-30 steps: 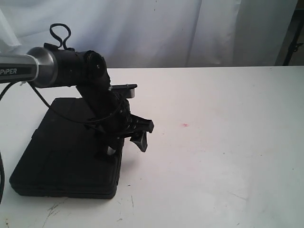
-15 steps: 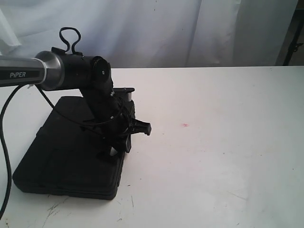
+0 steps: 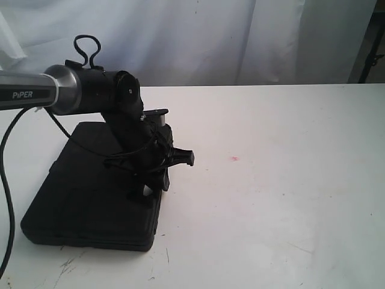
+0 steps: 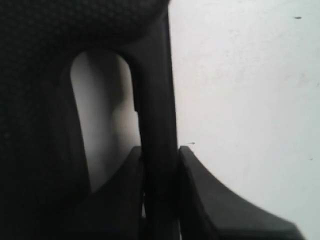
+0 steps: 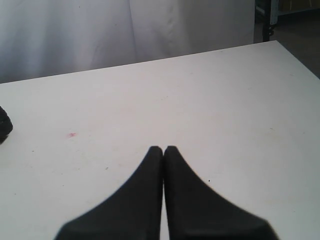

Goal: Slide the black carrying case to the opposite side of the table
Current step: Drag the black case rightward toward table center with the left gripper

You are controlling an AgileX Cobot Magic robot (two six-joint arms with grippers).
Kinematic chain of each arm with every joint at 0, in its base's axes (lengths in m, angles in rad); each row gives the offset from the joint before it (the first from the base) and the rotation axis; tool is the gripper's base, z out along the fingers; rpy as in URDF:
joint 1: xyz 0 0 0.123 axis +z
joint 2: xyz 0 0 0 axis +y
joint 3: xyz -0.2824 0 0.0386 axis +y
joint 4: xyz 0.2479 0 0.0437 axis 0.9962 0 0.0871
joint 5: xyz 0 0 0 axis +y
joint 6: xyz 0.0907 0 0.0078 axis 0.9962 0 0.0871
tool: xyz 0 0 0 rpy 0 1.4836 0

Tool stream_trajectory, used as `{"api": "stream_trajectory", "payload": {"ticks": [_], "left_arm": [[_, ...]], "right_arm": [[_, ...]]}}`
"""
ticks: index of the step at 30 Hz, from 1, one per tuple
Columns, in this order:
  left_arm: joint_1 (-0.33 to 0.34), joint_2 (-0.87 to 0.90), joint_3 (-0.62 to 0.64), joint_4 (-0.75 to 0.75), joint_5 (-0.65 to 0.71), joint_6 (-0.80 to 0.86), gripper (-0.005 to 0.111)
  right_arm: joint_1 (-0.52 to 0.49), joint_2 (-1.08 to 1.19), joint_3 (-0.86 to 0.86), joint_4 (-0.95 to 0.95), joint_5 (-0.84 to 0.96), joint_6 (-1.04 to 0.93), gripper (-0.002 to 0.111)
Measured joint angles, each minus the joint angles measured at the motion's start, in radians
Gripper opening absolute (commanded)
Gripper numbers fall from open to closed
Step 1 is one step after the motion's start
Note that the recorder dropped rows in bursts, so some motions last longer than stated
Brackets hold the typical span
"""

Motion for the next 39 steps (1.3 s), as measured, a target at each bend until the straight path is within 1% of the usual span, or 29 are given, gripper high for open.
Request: {"api": "stream_trajectory", "payload": {"ticks": [5, 11, 19, 24, 26, 29, 34, 39], "left_arm": [[0.000, 0.007, 0.000, -0.046, -0.026, 0.000, 0.000], [0.000, 0.013, 0.000, -0.137, -0.063, 0.031, 0.000], [-0.034, 0.014, -0.002, -0.191, -0.092, 0.040, 0.000], [-0.051, 0.018, -0.095, -0.209, -0.057, 0.032, 0.000], [-0.053, 0.018, -0.150, -0.207, -0.043, -0.008, 0.000], [-0.056, 0.018, -0.163, -0.202, -0.033, -0.027, 0.000], [-0.096, 0.018, -0.163, -0.183, -0.048, -0.040, 0.000], [-0.104, 0.018, -0.165, -0.182, -0.062, -0.066, 0.000]], "right_arm": [[0.000, 0.000, 0.000, 0.000, 0.000, 0.000, 0.000], [0.000, 0.000, 0.000, 0.000, 0.000, 0.000, 0.000], [0.000, 0.000, 0.000, 0.000, 0.000, 0.000, 0.000], [0.000, 0.000, 0.000, 0.000, 0.000, 0.000, 0.000], [0.000, 0.000, 0.000, 0.000, 0.000, 0.000, 0.000], [0.000, 0.000, 0.000, 0.000, 0.000, 0.000, 0.000], [0.000, 0.000, 0.000, 0.000, 0.000, 0.000, 0.000], [0.000, 0.000, 0.000, 0.000, 0.000, 0.000, 0.000]]}}
